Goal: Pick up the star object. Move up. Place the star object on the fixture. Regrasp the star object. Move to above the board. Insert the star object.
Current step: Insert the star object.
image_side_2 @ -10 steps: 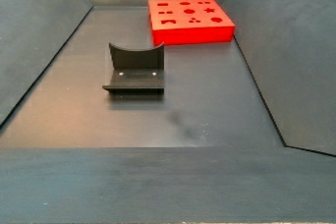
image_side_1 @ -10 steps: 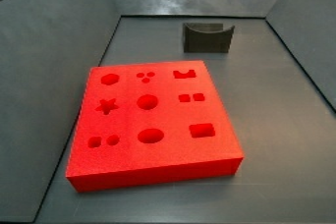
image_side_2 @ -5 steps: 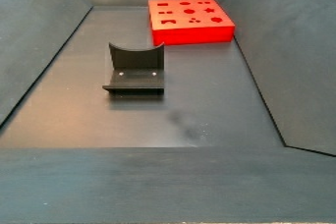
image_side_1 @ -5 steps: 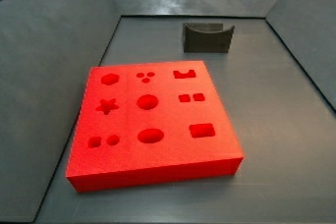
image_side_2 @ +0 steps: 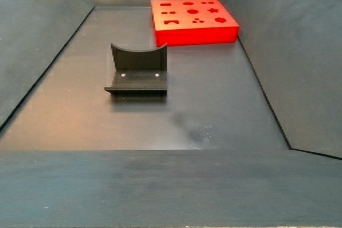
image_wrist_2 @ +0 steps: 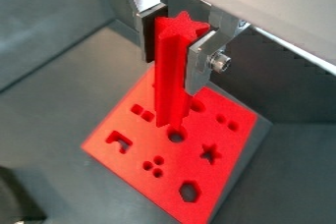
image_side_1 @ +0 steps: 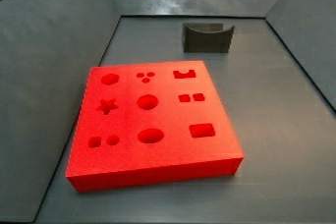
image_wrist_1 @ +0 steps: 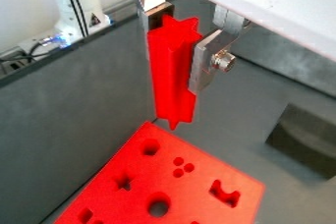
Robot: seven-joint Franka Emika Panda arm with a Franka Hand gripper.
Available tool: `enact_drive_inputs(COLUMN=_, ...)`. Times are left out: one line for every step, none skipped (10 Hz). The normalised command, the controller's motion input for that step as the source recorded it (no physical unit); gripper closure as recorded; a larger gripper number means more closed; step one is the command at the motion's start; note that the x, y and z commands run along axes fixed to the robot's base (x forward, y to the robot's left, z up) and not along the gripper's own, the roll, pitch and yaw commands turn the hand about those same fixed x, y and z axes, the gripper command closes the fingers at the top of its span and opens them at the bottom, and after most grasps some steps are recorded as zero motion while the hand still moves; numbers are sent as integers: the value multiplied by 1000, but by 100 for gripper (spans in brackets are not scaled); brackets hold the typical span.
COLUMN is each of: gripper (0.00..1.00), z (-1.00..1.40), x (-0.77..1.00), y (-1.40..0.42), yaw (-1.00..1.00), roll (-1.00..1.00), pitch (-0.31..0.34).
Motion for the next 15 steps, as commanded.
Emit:
enact_drive_inputs(gripper=100, z=-643, x=-289, y=-286, yaw=-520, roll=-231, pitch=-133)
enact_drive_inputs(gripper=100, z=-583, x=-257, y=-320, yaw=-549, roll=-251, pitch=-156)
enact_drive_inputs(gripper=100, z=-540, x=-249, y=-329, yaw=-574, roll=-239, pitch=-203)
enact_drive_inputs(gripper=100, z=-477, x=-209, y=-286, yaw=-657, roll=-214, pitch=-270)
enact_drive_inputs(gripper=100, z=-454, x=-183, y=-254, yaw=-706, roll=-199, pitch=-289)
enact_drive_inputs(gripper=100, z=-429, x=-157, y=-223, yaw=-743, roll=-194, pitch=-290)
enact_drive_inputs(gripper=100, z=-666, x=-143, y=-86, yaw=-706, roll=-164, pitch=-163)
enact_drive_inputs(gripper=100, z=-866, x=-240, y=0, yaw=-489, roll=-71, pitch=-123)
enact_drive_inputs(gripper=100, z=-880, x=-240, y=9, yaw=-183, roll=0, pitch=-41)
enact_drive_inputs(gripper=100, z=-697, x=-183, y=0, yaw=-51, roll=0, pitch=0)
enact_drive_inputs(gripper=100, z=0, x=0, y=0, yaw=0, roll=0, pitch=9)
enact_drive_inputs(gripper=100, z=-186, x=-129, y=-37, yaw=0, roll=9, pitch=-140)
enact_drive_inputs(gripper=100, z=-509, x=0, y=-20, yaw=6, roll=6, pitch=-19)
enact_drive_inputs(gripper=100, z=-560, x=29, y=-14, yaw=0, roll=50, pitch=-10)
enact_drive_inputs(gripper=100, z=-77, x=0, y=0, yaw=0, roll=36, pitch=0)
